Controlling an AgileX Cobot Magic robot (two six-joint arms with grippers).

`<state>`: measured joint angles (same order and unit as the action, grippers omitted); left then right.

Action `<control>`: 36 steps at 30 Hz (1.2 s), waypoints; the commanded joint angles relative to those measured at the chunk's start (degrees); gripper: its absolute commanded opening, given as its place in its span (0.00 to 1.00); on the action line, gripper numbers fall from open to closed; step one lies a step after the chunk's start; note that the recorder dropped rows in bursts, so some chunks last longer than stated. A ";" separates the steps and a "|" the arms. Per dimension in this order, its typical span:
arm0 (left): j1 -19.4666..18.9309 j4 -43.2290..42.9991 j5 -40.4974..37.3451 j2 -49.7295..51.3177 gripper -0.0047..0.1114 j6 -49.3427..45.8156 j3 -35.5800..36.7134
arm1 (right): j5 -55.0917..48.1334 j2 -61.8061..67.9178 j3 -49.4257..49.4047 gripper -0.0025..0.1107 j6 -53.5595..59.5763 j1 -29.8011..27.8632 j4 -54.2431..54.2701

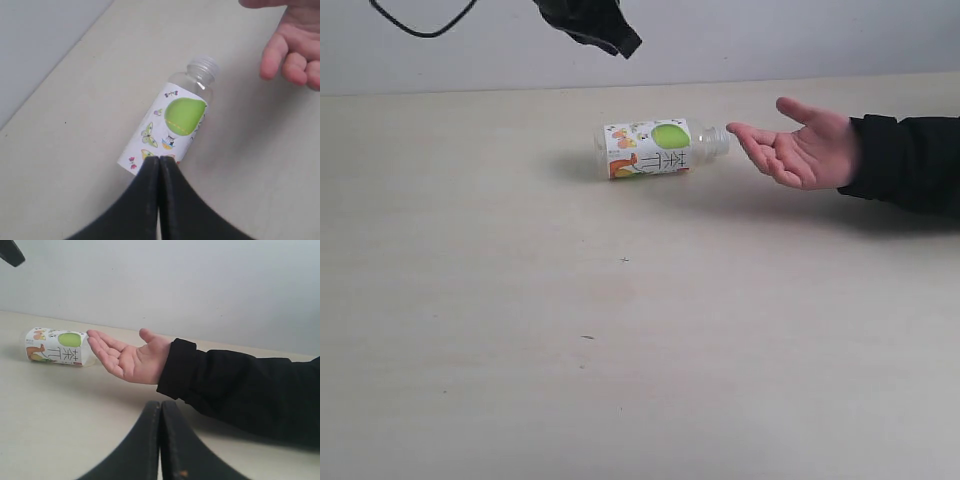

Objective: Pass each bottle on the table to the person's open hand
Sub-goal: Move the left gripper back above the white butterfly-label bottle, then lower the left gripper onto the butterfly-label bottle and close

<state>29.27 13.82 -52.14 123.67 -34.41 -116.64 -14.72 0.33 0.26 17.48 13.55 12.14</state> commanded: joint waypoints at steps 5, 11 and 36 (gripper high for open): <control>-0.10 -1.31 -3.75 8.60 0.04 -12.21 -8.30 | 0.65 -0.33 -0.26 0.02 0.24 -0.20 -0.04; -0.10 -1.86 -8.71 10.20 0.04 -24.72 -8.30 | 0.65 -0.33 -0.26 0.02 0.24 -0.20 -0.04; -0.10 -10.38 1.55 18.29 0.93 -26.50 -8.02 | 0.65 -0.33 -0.26 0.02 0.24 -0.20 -0.04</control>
<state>29.27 3.82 -52.03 141.31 -59.99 -124.55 -14.72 0.33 0.26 17.48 13.55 12.14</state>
